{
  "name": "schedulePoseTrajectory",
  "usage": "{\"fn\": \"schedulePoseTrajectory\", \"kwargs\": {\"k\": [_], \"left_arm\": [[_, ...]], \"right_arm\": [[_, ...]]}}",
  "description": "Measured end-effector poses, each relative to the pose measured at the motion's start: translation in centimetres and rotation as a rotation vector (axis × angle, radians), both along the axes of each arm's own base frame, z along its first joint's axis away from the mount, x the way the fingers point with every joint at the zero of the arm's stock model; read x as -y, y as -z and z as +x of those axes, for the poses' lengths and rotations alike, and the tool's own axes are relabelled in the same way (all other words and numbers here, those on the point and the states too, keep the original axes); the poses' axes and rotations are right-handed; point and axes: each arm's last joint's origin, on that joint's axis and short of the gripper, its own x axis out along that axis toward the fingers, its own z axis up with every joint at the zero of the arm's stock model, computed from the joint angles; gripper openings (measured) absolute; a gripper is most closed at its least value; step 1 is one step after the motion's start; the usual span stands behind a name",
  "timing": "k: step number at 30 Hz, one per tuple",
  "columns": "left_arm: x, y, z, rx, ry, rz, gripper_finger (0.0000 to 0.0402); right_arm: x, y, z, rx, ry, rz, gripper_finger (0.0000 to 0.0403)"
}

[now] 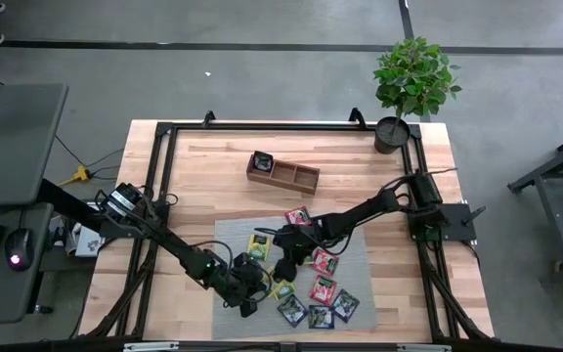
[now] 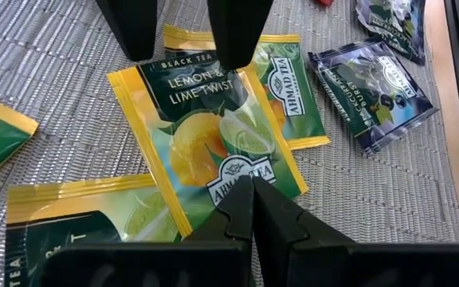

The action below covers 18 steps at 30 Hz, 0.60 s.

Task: Pick & Place Tea
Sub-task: Put the yellow tea bag into the middle section of the wooden organizer

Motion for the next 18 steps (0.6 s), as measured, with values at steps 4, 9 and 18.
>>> {"fn": "schedulePoseTrajectory", "kwargs": {"k": [4, 9, 18], "left_arm": [[-0.01, 0.0, 0.01, 0.001, 0.004, 0.004, 0.0], [-0.01, -0.02, 0.03, 0.004, 0.017, 0.015, 0.0], [-0.14, -0.01, 0.16, -0.005, 0.051, 0.019, 0.0]], "right_arm": [[-0.02, -0.02, -0.01, -0.001, -0.011, 0.007, 0.0252], [-0.06, 0.01, -0.06, 0.002, -0.033, 0.004, 0.0252], [0.28, 0.27, -0.22, 0.0, -0.06, -0.065, 0.0252]]}}
